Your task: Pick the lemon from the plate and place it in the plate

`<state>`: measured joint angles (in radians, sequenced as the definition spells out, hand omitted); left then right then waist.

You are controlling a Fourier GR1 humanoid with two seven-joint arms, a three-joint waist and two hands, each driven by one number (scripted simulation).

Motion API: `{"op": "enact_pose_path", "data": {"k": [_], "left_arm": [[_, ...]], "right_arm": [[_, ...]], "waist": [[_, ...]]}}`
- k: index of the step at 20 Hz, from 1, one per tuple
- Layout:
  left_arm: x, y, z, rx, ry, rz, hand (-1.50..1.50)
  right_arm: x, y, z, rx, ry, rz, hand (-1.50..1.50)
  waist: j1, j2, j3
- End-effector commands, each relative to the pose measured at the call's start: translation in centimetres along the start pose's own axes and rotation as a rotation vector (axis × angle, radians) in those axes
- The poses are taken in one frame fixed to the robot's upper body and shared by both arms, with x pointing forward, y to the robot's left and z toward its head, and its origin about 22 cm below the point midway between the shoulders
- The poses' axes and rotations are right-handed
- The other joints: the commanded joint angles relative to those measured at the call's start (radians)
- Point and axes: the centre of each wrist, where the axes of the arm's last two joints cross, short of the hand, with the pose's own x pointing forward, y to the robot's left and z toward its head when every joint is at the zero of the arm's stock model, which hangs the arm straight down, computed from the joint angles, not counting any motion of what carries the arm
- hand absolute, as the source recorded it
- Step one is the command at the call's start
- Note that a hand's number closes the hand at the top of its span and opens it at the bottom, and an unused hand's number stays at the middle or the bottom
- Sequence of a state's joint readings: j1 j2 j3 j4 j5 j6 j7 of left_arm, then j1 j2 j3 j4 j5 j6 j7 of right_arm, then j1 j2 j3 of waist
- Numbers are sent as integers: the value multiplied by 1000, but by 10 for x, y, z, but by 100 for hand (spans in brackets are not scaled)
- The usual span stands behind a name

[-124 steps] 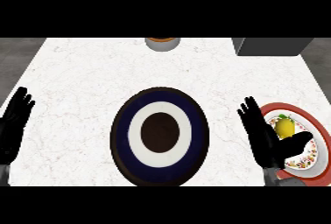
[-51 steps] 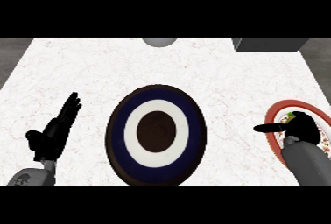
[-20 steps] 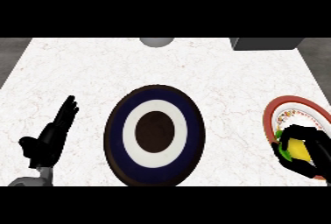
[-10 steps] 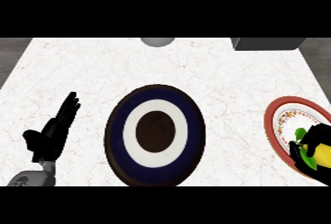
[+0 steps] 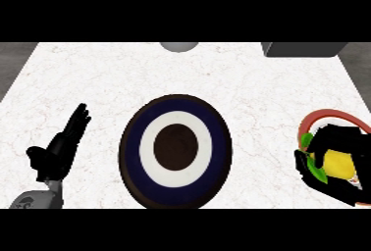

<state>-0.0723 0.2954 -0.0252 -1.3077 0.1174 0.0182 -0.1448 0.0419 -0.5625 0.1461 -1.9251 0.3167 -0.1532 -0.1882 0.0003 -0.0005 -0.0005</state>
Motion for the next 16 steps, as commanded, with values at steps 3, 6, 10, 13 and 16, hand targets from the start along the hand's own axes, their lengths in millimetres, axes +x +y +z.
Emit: {"op": "enact_pose_path", "data": {"k": [3, 6, 10, 13, 16], "left_arm": [[13, 6, -2, -16, 1, -8, 0], [2, -2, -12, -13, 3, -5, 0], [5, -7, 3, -33, -1, 2, 0], [-5, -9, 6, -20, -15, -4, 0], [4, 3, -20, -2, -12, 4, 0]], "right_arm": [[39, 54, -34, 65, -30, -65, 150], [49, 73, -46, 97, -52, -73, 150], [103, 117, -66, 91, -51, -86, 150], [106, 147, -73, 111, -43, -100, 150], [96, 153, -95, 139, -23, -101, 150]], "waist": [[12, 1, 0], [3, 1, 0], [12, -1, 0], [8, 0, 0], [2, 2, 0]]}}
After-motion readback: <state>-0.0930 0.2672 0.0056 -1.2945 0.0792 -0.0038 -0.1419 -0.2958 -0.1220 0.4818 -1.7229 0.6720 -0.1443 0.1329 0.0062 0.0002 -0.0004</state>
